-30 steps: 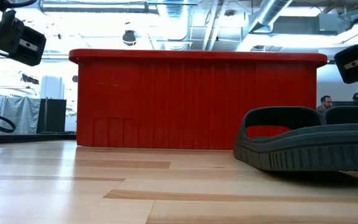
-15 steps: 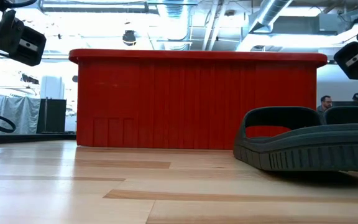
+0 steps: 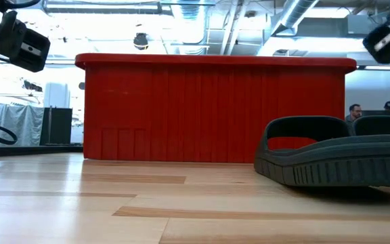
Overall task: Pick and place slides into bin
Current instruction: Put the black slide into the red container
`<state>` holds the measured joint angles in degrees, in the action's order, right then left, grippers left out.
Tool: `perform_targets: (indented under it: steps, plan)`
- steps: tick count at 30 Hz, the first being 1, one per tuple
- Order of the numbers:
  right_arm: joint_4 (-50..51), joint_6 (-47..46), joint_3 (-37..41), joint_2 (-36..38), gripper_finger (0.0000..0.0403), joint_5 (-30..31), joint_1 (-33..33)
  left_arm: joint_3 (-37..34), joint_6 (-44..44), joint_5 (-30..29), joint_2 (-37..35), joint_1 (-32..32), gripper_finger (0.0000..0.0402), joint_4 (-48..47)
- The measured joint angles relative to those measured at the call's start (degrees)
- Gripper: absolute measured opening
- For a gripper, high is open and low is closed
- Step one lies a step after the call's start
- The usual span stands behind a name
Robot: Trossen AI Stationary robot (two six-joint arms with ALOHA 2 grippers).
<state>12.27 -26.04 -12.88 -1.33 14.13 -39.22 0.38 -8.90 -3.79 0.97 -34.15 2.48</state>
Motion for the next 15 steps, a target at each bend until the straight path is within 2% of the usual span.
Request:
perform_targets:
  steps: [4,9,15]
  plan:
    - [10.7,3.8,-7.8,-5.4,0.0091,-0.8,-0.2,0.0,-0.1,0.0,0.0,0.0,0.0178,0.0]
    - [23.6,4.5,-18.1,-17.9,0.0082,-2.2,-0.9,0.0,-0.3,0.0,0.0,0.0,0.0178,0.0]
    - [33.2,-0.4,-26.0,-33.3,0.0079,-4.9,-3.7,0.0,-0.3,0.0,0.0,0.0,0.0178,0.0]
